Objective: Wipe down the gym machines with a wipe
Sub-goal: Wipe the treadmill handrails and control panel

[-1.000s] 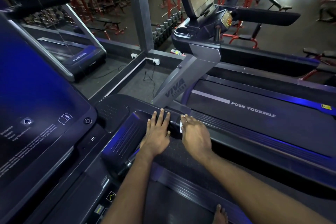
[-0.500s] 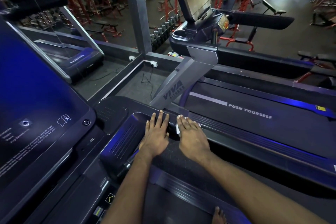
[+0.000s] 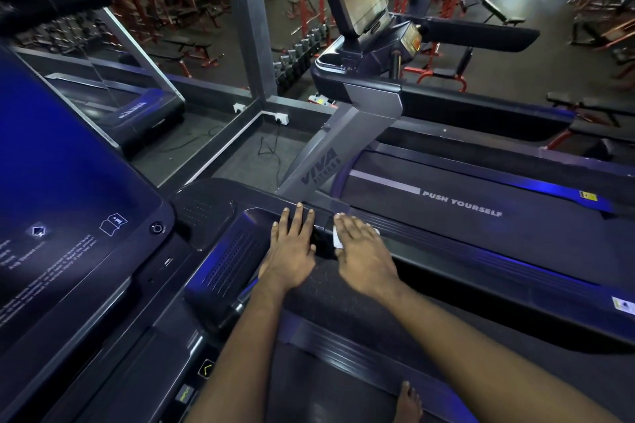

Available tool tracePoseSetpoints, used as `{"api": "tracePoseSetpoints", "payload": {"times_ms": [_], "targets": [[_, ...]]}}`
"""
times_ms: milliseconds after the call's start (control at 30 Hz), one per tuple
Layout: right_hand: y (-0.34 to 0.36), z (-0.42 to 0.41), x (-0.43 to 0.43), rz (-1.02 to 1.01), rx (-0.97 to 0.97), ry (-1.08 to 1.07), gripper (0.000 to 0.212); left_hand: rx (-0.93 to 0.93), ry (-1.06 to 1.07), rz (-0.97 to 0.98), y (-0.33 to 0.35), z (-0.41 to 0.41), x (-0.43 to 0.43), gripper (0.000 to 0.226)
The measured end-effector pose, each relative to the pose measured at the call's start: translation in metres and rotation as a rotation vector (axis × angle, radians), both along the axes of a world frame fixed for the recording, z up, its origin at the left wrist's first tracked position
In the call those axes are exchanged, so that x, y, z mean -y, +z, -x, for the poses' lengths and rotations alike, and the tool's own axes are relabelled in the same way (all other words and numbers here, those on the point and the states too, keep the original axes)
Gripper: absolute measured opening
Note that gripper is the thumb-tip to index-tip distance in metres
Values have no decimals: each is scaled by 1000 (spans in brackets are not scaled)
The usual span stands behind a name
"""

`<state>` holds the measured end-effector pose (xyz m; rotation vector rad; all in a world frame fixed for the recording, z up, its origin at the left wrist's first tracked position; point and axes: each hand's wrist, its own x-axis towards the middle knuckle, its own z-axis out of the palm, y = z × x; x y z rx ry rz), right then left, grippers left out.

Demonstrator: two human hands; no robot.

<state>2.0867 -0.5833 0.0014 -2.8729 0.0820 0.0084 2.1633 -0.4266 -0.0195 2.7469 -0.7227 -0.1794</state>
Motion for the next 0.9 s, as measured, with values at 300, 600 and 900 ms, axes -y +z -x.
{"api": "tracePoseSetpoints", "payload": {"times_ms": [300,600,900], "targets": [[-14,25,3,-50,99,-241,62,110,-137,127,-2,7,-4,75],[-25,46,11,-86,130,-251,77,90,-273,189,-6,6,-3,70],[-32,69,39,-62,156,-178,72,89,-250,263,-11,39,40,70]]}}
